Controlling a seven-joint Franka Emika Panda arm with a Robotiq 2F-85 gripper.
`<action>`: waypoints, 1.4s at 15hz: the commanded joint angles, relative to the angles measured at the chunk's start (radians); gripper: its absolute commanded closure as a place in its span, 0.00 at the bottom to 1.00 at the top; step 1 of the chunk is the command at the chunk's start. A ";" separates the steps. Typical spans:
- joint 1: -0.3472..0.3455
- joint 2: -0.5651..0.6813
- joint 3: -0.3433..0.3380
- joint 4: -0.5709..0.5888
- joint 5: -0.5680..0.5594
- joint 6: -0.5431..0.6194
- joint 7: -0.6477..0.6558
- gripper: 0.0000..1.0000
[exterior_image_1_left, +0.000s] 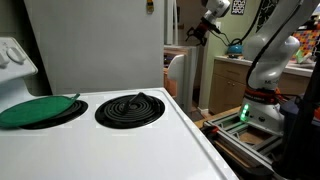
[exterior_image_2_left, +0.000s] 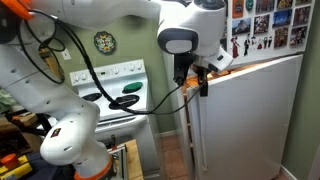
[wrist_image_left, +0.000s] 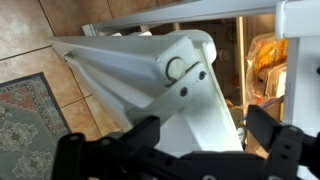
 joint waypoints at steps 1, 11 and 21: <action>-0.006 0.034 -0.014 -0.014 -0.057 0.032 0.020 0.00; -0.052 0.002 -0.067 -0.001 -0.178 0.081 0.072 0.00; 0.047 -0.165 0.047 0.008 -0.232 -0.111 0.103 0.00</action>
